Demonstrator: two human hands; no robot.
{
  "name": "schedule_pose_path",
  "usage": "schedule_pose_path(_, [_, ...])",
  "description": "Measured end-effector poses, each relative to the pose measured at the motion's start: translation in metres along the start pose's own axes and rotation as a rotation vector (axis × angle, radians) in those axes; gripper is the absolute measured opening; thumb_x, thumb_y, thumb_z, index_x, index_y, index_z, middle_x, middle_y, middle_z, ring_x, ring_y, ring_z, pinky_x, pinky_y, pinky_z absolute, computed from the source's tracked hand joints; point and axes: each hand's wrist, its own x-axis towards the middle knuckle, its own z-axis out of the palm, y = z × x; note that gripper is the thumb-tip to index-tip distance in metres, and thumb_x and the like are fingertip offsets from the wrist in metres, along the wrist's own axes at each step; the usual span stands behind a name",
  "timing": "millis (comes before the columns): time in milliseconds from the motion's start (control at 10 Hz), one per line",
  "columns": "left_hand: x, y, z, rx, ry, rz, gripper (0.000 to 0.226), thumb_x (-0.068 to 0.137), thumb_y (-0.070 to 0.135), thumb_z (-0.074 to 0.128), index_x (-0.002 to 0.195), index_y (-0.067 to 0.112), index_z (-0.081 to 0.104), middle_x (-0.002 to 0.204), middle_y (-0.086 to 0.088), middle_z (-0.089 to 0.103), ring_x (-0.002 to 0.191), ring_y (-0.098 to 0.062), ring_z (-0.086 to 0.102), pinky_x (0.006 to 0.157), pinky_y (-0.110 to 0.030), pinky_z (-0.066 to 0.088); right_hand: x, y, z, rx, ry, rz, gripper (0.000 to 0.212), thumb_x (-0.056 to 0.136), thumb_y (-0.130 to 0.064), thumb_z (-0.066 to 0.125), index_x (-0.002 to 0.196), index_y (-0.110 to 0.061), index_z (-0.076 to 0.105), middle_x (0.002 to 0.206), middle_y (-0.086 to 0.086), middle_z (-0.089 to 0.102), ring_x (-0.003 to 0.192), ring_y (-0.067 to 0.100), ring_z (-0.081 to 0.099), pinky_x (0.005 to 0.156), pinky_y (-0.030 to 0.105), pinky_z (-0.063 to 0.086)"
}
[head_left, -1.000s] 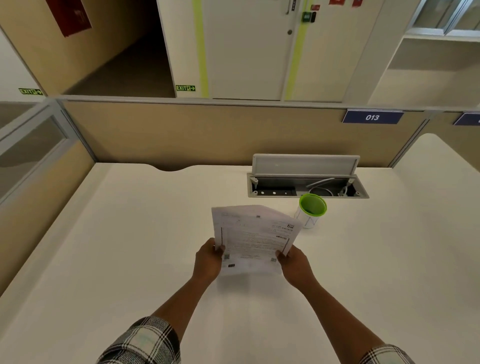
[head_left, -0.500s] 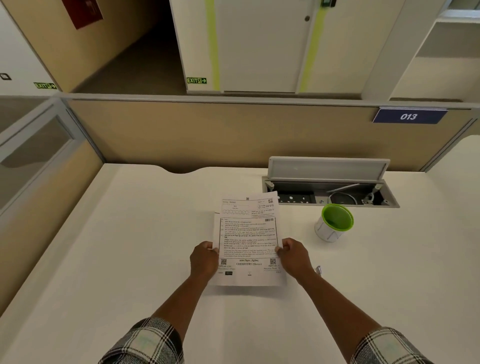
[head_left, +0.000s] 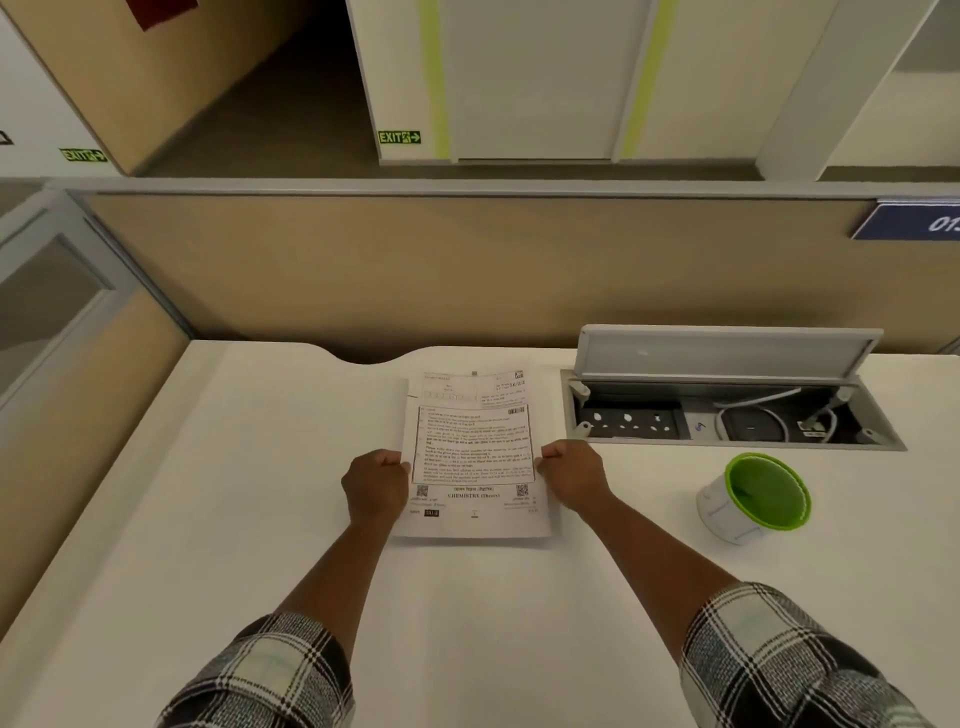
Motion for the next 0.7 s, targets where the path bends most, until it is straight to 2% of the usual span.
schedule_pose_path(100, [0.022, 0.005, 0.003, -0.015, 0.008, 0.0, 0.017, 0.083, 0.011, 0.07, 0.098, 0.006, 0.075, 0.1, -0.011, 0.076, 0.095, -0.027, 0.069, 0.09, -0.029, 0.048, 0.021, -0.008, 0.005, 0.035, 0.032, -0.001, 0.011, 0.088, -0.011, 0.06, 0.09, -0.007, 0.07, 0.101, 0.005, 0.071, 0.088, 0.019, 0.064, 0.075, 0.025, 0.049])
schedule_pose_path(300, [0.034, -0.002, 0.013, 0.028, 0.008, 0.042, 0.018, 0.083, 0.008, 0.068, 0.098, 0.003, 0.077, 0.098, -0.013, 0.077, 0.093, -0.028, 0.07, 0.079, -0.02, 0.043, 0.038, -0.005, 0.016, -0.047, 0.065, 0.034, 0.011, 0.085, -0.012, 0.066, 0.074, -0.011, 0.064, 0.086, 0.004, 0.072, 0.082, 0.02, 0.068, 0.073, 0.033, 0.057])
schedule_pose_path(400, [0.033, -0.004, 0.016, 0.079, -0.006, 0.062, 0.023, 0.085, 0.01, 0.063, 0.102, 0.003, 0.076, 0.102, -0.013, 0.076, 0.096, -0.03, 0.07, 0.084, -0.028, 0.053, 0.038, -0.006, 0.018, -0.074, 0.071, 0.041, 0.02, 0.084, -0.014, 0.068, 0.068, -0.011, 0.058, 0.078, 0.008, 0.071, 0.074, 0.022, 0.069, 0.068, 0.034, 0.059])
schedule_pose_path(500, [0.033, -0.004, 0.018, 0.111, -0.018, 0.046, 0.031, 0.089, 0.017, 0.063, 0.116, 0.003, 0.071, 0.118, -0.013, 0.071, 0.116, -0.029, 0.062, 0.1, -0.033, 0.045, 0.039, -0.006, 0.017, -0.108, 0.093, 0.035, 0.029, 0.086, -0.021, 0.069, 0.063, -0.011, 0.054, 0.066, 0.005, 0.064, 0.058, 0.016, 0.06, 0.053, 0.025, 0.05])
schedule_pose_path(600, [0.025, -0.001, 0.009, 0.171, -0.057, 0.045, 0.04, 0.092, 0.023, 0.063, 0.126, 0.004, 0.063, 0.129, -0.012, 0.065, 0.128, -0.026, 0.053, 0.105, -0.032, 0.038, 0.033, -0.009, 0.011, -0.195, 0.035, 0.023, 0.034, 0.089, -0.028, 0.065, 0.063, -0.01, 0.052, 0.062, 0.003, 0.057, 0.054, 0.015, 0.054, 0.058, 0.029, 0.053])
schedule_pose_path(700, [0.007, 0.005, -0.001, 0.152, -0.055, 0.112, 0.041, 0.092, 0.022, 0.063, 0.13, 0.005, 0.06, 0.129, -0.014, 0.063, 0.124, -0.027, 0.055, 0.105, -0.035, 0.042, 0.016, -0.01, -0.001, -0.231, 0.007, -0.013, 0.023, 0.091, -0.029, 0.061, 0.092, -0.007, 0.066, 0.093, 0.009, 0.068, 0.084, 0.022, 0.065, 0.081, 0.035, 0.053])
